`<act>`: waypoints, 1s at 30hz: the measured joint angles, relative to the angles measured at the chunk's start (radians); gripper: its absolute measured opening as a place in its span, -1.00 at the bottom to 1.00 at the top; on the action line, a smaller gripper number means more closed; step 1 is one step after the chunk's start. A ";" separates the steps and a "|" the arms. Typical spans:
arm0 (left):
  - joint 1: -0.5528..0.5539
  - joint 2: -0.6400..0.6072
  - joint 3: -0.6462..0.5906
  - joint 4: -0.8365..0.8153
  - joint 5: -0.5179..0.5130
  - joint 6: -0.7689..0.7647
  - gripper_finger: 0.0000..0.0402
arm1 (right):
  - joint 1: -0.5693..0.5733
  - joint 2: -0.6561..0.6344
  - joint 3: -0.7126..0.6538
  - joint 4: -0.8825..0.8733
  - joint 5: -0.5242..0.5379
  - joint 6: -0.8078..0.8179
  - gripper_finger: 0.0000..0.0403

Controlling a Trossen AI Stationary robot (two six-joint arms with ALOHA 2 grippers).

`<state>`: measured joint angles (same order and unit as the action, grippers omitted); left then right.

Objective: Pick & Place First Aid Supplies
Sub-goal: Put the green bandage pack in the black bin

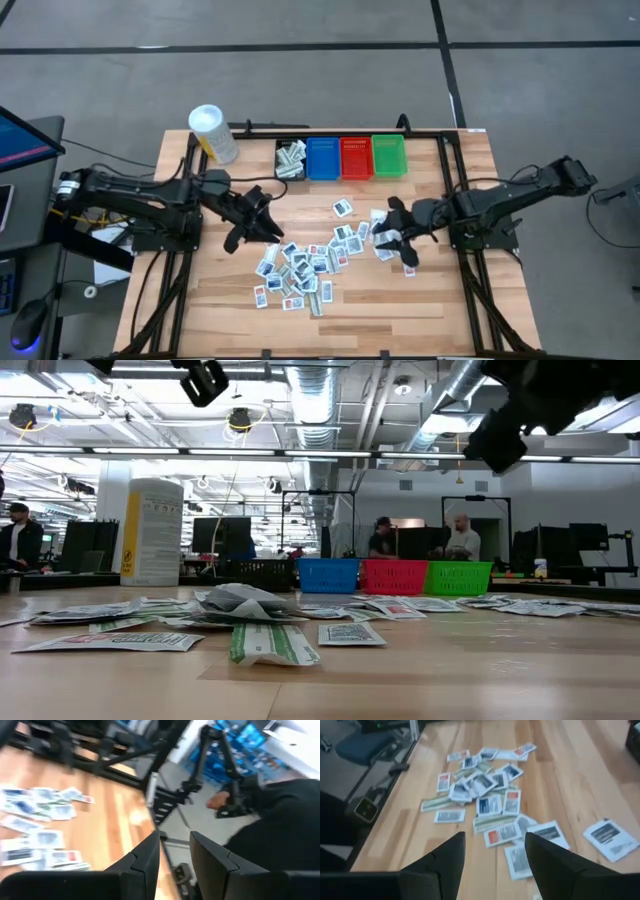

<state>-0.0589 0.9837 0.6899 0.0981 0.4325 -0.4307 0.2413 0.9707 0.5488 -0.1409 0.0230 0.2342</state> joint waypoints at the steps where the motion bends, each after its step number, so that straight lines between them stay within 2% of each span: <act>1: 0.000 -0.005 0.000 -0.010 -0.020 0.010 -0.46 | 0.002 0.000 0.000 -0.017 0.001 0.000 -0.01; 5: 0.000 -0.011 0.000 -0.016 -0.097 0.069 -0.46 | -0.006 0.038 0.000 -0.096 0.035 0.009 -0.01; 9: 0.000 -0.011 0.000 -0.020 -0.151 0.086 -0.46 | -0.023 0.081 0.001 -0.200 0.029 0.138 -0.06; 14: 0.000 -0.011 0.000 -0.021 -0.156 0.086 -0.46 | -0.010 0.115 0.000 -0.326 0.026 0.226 -0.14; 30: 0.000 -0.010 0.000 -0.023 -0.201 0.086 -0.46 | 0.046 0.131 0.000 -0.432 0.002 0.340 -0.23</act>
<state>-0.0589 0.9733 0.6899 0.0750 0.2314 -0.3443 0.2878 1.1015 0.5488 -0.5728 0.0250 0.5739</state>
